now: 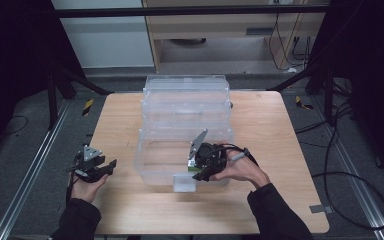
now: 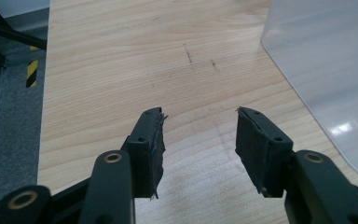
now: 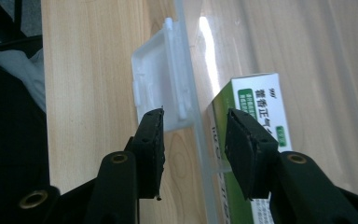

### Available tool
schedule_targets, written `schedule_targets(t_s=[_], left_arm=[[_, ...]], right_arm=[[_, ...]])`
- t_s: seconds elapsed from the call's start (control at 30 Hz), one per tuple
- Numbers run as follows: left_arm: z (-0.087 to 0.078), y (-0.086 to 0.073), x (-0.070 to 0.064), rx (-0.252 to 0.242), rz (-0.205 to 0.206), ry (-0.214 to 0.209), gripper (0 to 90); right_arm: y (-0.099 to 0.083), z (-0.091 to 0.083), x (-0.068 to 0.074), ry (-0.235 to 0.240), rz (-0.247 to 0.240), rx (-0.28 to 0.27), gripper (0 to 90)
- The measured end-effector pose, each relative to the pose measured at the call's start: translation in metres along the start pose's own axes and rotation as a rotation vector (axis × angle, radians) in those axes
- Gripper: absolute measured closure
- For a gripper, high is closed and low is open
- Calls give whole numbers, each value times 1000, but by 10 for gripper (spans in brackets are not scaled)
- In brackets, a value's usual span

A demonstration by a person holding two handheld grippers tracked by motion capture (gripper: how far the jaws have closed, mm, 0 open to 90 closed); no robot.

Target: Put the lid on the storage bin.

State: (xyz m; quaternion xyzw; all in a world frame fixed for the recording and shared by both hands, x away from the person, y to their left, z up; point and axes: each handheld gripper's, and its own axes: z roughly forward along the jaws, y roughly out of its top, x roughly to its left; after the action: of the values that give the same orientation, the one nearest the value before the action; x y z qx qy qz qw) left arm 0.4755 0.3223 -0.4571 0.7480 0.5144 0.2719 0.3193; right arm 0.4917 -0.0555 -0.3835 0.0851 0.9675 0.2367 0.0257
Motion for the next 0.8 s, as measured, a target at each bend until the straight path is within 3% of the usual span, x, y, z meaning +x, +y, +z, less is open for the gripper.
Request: schedule_targets(t_s=[0.23, 0.47, 0.8], left_arm=[[-4, 3, 1, -33, -21, -15, 573], [-13, 12, 1, -84, -22, -38, 564], [-25, 38, 0, -148, 17, -92, 526]], right_arm=[[0, 14, -2, 19, 14, 26, 605], [-1, 18, -4, 37, 27, 42, 646], [0, 20, -5, 58, 35, 56, 684]])
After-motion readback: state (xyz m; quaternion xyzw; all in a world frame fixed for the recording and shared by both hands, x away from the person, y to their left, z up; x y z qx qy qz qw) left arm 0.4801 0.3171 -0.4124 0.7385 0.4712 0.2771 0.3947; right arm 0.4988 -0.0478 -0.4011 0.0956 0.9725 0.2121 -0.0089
